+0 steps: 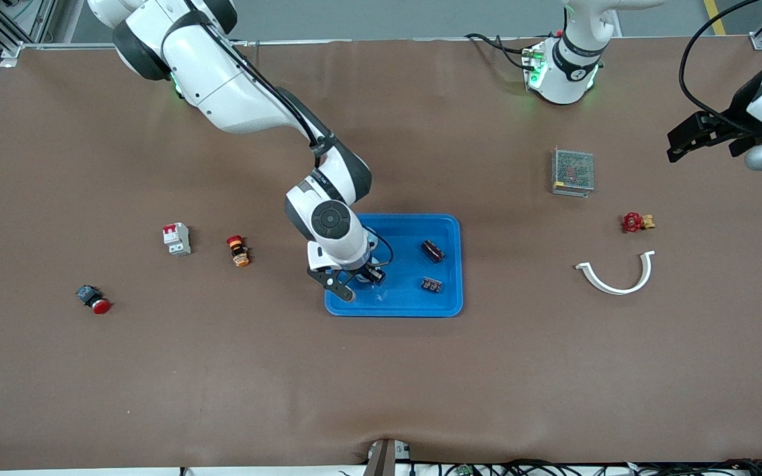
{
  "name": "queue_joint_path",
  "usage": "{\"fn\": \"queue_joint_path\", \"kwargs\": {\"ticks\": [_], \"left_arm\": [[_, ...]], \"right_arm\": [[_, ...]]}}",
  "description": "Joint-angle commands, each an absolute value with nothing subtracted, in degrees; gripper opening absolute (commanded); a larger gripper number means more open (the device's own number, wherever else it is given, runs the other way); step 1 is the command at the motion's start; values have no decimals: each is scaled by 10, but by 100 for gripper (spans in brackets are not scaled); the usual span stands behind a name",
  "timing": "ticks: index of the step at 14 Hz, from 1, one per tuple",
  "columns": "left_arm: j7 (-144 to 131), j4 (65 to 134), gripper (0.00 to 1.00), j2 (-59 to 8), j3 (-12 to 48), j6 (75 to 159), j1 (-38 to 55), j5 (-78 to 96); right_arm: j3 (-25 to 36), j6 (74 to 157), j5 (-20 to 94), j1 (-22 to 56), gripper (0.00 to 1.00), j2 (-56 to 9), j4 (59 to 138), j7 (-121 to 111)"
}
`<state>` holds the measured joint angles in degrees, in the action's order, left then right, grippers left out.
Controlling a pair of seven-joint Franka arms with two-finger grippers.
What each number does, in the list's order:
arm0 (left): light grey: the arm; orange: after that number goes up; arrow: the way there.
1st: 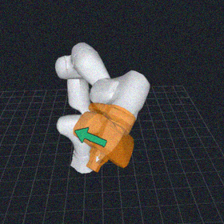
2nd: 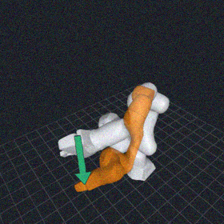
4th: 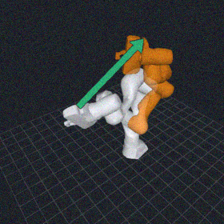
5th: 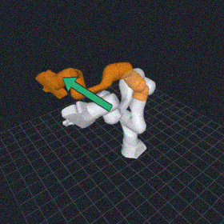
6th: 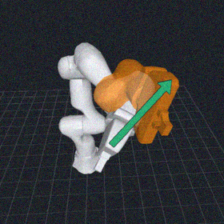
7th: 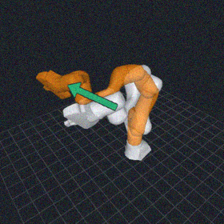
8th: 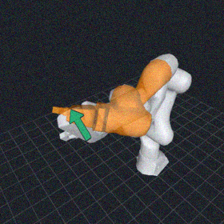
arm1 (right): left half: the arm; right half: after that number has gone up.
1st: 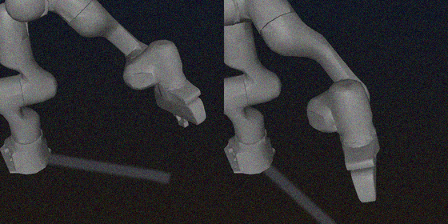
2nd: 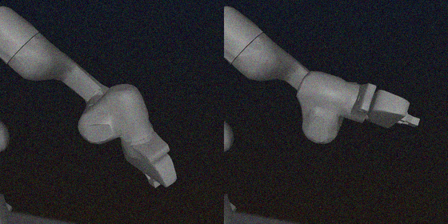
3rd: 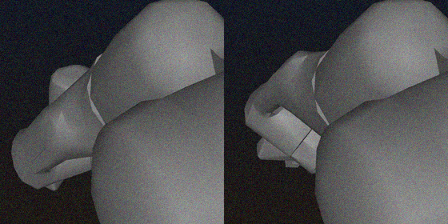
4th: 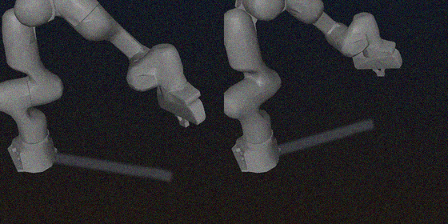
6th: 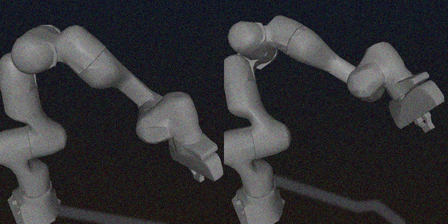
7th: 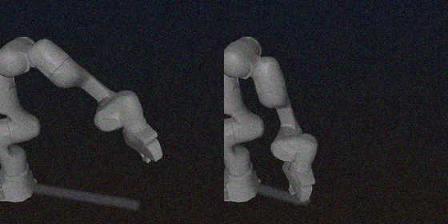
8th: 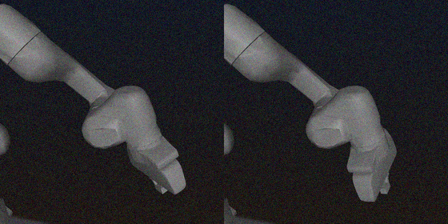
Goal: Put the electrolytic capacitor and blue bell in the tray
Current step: 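Lower the bell into the tray beside the first bell with the right gripper, then open the right gripper to release the bell and lift away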
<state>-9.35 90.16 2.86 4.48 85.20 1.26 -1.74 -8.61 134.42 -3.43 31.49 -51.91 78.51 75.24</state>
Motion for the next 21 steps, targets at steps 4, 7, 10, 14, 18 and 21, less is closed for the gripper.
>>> {"fn": "queue_joint_path", "kwargs": {"ticks": [4, 7, 10, 14, 18, 21], "left_arm": [[-93, 901, 100, 28, 41, 853, 17, -8], [-94, 901, 100, 25, 42, 854, 17, -8], [-94, 901, 100, 25, 42, 854, 17, -8], [-95, 901, 100, 25, 42, 854, 16, -8], [-95, 900, 100, 25, 42, 853, 16, -8], [-95, 900, 100, 25, 42, 853, 16, -8]], "right_arm": [[-75, 1342, -54, 323, 56, -529, 767, 773], [-75, 1341, -57, 323, 100, -528, 768, 773], [-75, 1339, -77, 323, 100, -529, 768, 773], [-76, 1324, -72, 312, 100, -518, 768, 767], [-80, 1207, -74, 295, 100, -507, 721, 721], [-86, 1136, -70, 271, 100, -505, 683, 648]]}}
